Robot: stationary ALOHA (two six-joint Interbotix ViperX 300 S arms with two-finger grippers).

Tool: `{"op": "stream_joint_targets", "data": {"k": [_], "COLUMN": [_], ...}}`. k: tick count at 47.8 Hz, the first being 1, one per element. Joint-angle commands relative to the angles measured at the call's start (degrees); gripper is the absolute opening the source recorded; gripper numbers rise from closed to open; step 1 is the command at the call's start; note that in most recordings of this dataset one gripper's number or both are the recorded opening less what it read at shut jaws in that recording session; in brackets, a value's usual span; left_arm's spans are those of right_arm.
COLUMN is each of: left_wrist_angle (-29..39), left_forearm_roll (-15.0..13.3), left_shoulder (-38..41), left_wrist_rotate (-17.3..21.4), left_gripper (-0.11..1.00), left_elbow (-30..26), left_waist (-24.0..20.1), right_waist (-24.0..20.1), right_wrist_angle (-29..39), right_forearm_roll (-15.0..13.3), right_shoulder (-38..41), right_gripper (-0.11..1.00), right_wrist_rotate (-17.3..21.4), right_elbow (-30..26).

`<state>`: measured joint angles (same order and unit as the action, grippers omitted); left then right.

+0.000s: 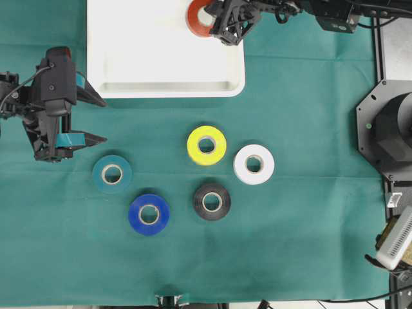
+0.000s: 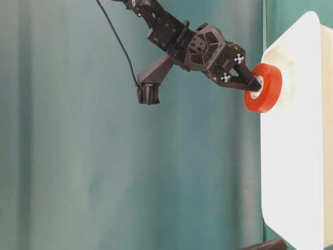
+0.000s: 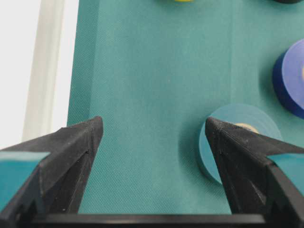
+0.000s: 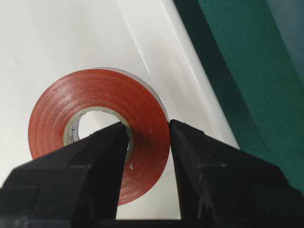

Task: Put the tape alternately from left to right into the white case.
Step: 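Lift the red tape roll and carry it into the white tray, then release the red roll and raise the right gripper out of the tray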

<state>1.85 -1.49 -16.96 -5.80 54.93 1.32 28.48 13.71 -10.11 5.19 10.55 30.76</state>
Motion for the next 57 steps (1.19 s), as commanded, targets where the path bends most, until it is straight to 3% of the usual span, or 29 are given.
{"op": "stream_joint_targets", "data": {"k": [1, 14, 26, 31, 38, 41, 57], "left_wrist_angle": [-0.3, -0.3, -0.3, -0.3, -0.2, -0.3, -0.3], "left_forearm_roll": [-0.1, -0.1, -0.1, -0.1, -0.1, -0.1, -0.1], "left_shoulder": [-0.4, -0.4, -0.4, -0.4, -0.4, -0.4, -0.4], "left_wrist_rotate": [-0.1, -0.1, -0.1, -0.1, -0.1, -0.1, -0.1], "left_gripper": [0.92, 0.92, 0.92, 0.92, 0.92, 0.92, 0.92], "left_elbow": [-1.2, -1.1, -1.2, -1.2, -1.2, -1.2, -1.2], "left_waist": [0.1, 0.1, 0.1, 0.1, 0.1, 0.1, 0.1], "right_waist": [0.0, 0.1, 0.2, 0.1, 0.2, 0.2, 0.2], "right_wrist_angle": [-0.5, -0.5, -0.5, -0.6, -0.3, -0.3, -0.3], "right_forearm_roll": [-0.2, -2.7, -2.9, -3.0, -3.1, -3.1, -3.1], "right_shoulder": [-1.0, -0.8, -0.6, -0.6, -0.6, -0.6, -0.6], "right_gripper": [0.02, 0.02, 0.03, 0.23, 0.66, 0.80, 0.76], "right_wrist_rotate": [-0.2, -0.2, -0.1, -0.1, -0.1, -0.1, -0.1], "right_elbow": [-0.6, -0.6, -0.6, -0.6, -0.6, -0.6, -0.6]}}
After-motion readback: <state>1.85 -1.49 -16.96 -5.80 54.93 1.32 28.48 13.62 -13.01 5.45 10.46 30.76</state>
